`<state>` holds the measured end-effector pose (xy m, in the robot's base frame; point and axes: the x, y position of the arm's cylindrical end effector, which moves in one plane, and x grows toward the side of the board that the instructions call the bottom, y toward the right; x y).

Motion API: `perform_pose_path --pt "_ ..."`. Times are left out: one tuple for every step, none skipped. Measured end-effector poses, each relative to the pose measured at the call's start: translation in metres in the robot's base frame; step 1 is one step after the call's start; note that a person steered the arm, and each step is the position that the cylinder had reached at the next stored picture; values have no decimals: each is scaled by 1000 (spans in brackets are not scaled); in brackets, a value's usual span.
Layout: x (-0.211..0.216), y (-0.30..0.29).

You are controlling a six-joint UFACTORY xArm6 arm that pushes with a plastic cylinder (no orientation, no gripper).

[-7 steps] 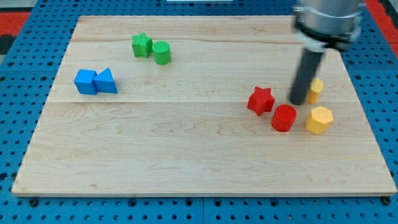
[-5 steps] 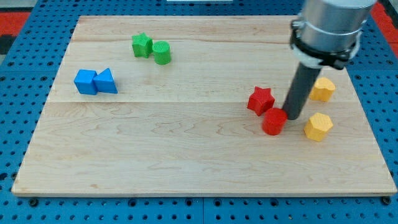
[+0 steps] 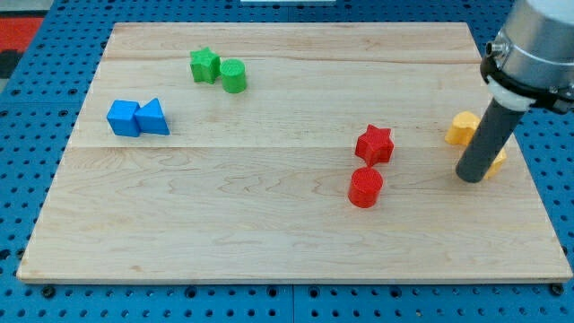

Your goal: Push the group of yellow blocks to the top right side of the red star

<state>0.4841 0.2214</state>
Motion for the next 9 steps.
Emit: perform_pose_path --pt "4 1" --pt "32 45" --pt "18 66" --pt "-32 33" --pt "-66 7" --pt "-62 24" --pt "-92 13" --pt "-115 -10" --pt "-79 6"
